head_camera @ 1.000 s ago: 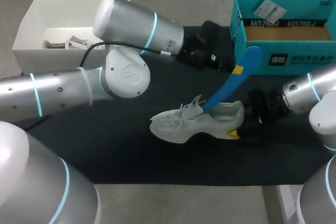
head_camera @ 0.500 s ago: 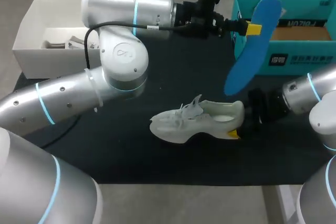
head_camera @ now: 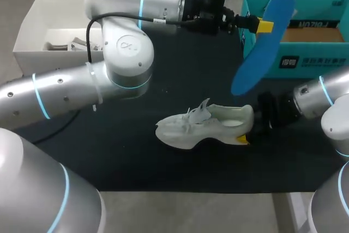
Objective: Take the shoe out of the shoebox, open the shoe tongue, remove and reinsert the insole, then place the shoe into the shoebox
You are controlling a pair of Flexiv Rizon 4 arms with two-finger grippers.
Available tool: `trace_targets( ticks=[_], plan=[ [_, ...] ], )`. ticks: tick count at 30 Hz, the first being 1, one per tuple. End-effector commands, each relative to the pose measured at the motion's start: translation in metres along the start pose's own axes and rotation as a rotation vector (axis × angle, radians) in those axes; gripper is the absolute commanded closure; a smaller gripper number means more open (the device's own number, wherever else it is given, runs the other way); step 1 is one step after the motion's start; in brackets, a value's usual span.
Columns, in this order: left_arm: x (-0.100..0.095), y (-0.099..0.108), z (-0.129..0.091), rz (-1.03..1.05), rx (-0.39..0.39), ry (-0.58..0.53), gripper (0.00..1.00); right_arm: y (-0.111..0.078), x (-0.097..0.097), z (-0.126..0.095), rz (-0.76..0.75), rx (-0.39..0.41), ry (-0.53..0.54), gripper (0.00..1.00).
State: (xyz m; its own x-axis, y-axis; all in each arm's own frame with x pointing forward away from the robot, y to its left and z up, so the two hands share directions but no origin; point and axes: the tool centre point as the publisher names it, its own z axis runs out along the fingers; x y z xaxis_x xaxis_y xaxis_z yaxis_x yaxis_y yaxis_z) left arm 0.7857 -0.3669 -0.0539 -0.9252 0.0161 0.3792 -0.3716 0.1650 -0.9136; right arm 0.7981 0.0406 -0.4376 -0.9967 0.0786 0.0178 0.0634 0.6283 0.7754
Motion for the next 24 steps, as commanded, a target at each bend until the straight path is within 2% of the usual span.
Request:
trace_targets(
  ticks=[1, 14, 18, 24],
  plan=[
    [-0.001, 0.0, 0.002, 0.001, 0.003, 0.001, 1.0, -0.002, 0.002, 0.004, 0.0, 0.004, -0.003, 1.0],
    [-0.001, 0.0, 0.002, 0.001, 0.003, 0.001, 1.0, -0.002, 0.002, 0.004, 0.0, 0.004, -0.003, 1.0],
    [0.04, -0.005, -0.005, -0.048, 0.081, 0.044, 1.0, -0.002, 0.002, 0.004, 0.0, 0.004, -0.003, 1.0],
    [0.089, -0.008, -0.018, -0.124, 0.132, 0.109, 1.0, -0.002, 0.002, 0.004, 0.0, 0.004, -0.003, 1.0]
  ],
)
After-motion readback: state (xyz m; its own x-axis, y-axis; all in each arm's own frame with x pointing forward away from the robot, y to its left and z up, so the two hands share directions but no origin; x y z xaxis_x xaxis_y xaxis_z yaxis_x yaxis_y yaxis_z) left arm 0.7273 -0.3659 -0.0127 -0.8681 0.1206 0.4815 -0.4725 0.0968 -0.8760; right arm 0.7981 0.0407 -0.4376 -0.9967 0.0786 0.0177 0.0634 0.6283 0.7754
